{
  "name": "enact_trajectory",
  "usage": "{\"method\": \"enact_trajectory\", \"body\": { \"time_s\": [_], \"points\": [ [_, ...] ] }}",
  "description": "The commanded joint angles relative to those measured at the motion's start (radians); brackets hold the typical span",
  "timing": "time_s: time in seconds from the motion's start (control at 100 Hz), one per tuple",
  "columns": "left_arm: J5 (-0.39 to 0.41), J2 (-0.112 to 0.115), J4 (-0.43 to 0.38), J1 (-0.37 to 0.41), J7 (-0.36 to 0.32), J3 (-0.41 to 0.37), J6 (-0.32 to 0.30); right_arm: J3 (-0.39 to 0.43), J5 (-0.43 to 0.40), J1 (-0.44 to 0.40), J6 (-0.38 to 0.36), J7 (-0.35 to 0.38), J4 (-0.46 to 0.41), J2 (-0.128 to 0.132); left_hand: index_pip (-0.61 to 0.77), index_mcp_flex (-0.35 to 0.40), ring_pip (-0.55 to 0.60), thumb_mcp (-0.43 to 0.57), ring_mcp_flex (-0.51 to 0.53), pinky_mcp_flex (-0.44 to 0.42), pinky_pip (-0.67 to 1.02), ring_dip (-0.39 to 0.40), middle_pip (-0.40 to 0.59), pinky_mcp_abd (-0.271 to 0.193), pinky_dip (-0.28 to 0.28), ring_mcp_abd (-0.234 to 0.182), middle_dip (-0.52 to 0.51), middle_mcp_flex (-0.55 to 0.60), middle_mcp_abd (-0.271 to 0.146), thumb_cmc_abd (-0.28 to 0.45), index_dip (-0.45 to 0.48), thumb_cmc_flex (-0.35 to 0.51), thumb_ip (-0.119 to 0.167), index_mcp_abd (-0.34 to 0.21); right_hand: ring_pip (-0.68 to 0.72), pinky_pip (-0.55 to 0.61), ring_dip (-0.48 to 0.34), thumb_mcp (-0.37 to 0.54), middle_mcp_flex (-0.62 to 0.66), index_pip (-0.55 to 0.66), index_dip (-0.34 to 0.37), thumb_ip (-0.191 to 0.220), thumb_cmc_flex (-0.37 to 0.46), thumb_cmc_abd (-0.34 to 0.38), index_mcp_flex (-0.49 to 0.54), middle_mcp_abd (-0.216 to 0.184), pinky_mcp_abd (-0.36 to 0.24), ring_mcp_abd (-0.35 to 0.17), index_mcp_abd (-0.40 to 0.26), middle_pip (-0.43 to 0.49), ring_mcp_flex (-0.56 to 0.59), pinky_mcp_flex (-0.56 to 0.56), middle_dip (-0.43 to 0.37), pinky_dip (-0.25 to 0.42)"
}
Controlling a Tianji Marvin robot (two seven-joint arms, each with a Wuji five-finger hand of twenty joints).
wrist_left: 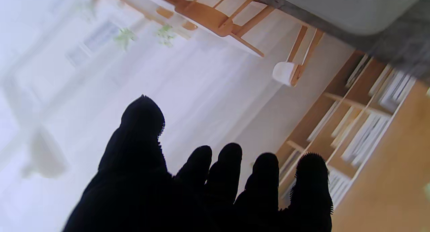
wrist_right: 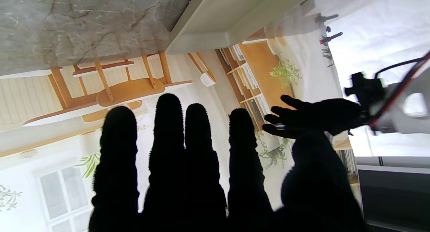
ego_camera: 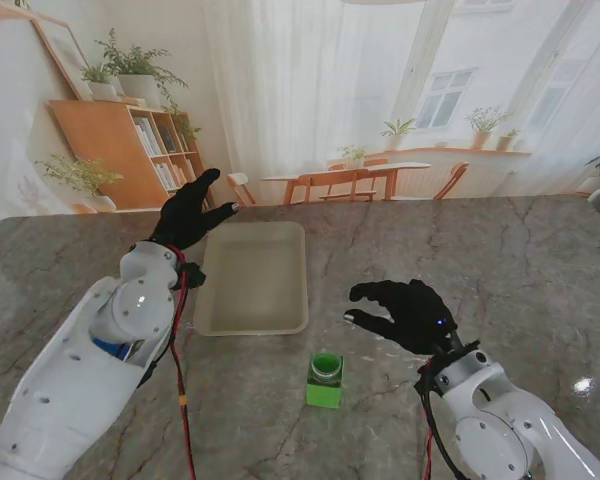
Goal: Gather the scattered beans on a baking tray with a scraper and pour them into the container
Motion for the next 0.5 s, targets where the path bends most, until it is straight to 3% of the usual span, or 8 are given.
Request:
{"method": "enact_trajectory", "body": {
  "time_s": [0.0, 0.12, 0.25, 0.38, 0.49],
  "points": [
    [0.041, 0.035, -0.051, 0.08, -0.009, -0.012, -0.023, 0.003, 0.006, -0.003, -0.003, -0.005, 0.021, -0.005, 0.019, 0.033, 0.027, -0.03, 0.053, 0.021, 0.101, 0.033, 0.012, 0.019, 0.066, -0.007, 0.029, 0.046, -0.024, 0.054, 0.039, -0.031, -0.079, -0.028, -0.021, -0.017, -0.013, -0.01, -0.036, -0.012, -0.019, 0.041, -0.009, -0.011, -0.04, -0.005, -0.027, -0.021, 0.009, -0.023, -0.031, -0.017, -0.012, 0.0],
    [0.167, 0.061, -0.167, 0.218, -0.043, -0.07, -0.079, 0.002, 0.034, 0.003, -0.006, -0.013, 0.041, -0.008, 0.048, 0.112, 0.063, -0.031, 0.159, 0.066, 0.273, 0.092, 0.039, 0.043, 0.112, 0.004, 0.072, 0.154, -0.028, 0.066, 0.089, -0.054, -0.08, -0.055, -0.082, -0.078, -0.046, -0.004, -0.092, -0.037, -0.02, 0.044, -0.033, -0.027, -0.084, 0.0, -0.054, -0.013, 0.028, -0.041, -0.077, -0.048, -0.022, -0.052],
    [0.278, 0.073, -0.267, 0.367, -0.038, -0.114, -0.107, 0.002, 0.079, 0.01, -0.031, -0.01, 0.067, -0.012, 0.069, 0.169, 0.096, -0.032, 0.251, 0.12, 0.375, 0.134, 0.053, 0.048, 0.148, 0.002, 0.094, 0.229, -0.044, 0.062, 0.116, -0.063, -0.081, -0.083, -0.17, -0.14, -0.091, 0.003, -0.155, -0.071, -0.023, 0.046, -0.076, -0.045, -0.136, 0.008, -0.064, 0.001, 0.056, -0.08, -0.129, -0.109, -0.048, -0.119],
    [0.345, 0.071, -0.301, 0.471, 0.037, -0.117, -0.12, 0.022, 0.117, 0.007, -0.089, 0.037, 0.094, -0.007, 0.074, 0.185, 0.098, -0.031, 0.272, 0.126, 0.386, 0.14, 0.056, 0.051, 0.149, 0.0, 0.098, 0.248, -0.049, 0.062, 0.123, -0.063, -0.081, -0.093, -0.278, -0.206, -0.156, 0.014, -0.194, -0.14, -0.068, 0.041, -0.149, -0.061, -0.168, -0.004, -0.05, 0.01, 0.097, -0.151, -0.172, -0.185, -0.123, -0.185],
    [0.352, 0.065, -0.294, 0.515, 0.099, -0.101, -0.122, 0.044, 0.136, 0.001, -0.153, 0.085, 0.127, 0.001, 0.072, 0.186, 0.095, -0.031, 0.278, 0.131, 0.393, 0.145, 0.055, 0.052, 0.15, -0.002, 0.1, 0.253, -0.05, 0.059, 0.126, -0.062, -0.081, -0.094, -0.34, -0.274, -0.183, 0.006, -0.29, -0.209, -0.11, 0.038, -0.226, -0.069, -0.248, 0.034, -0.044, 0.039, 0.169, -0.194, -0.268, -0.264, -0.164, -0.22]
  ]
}}
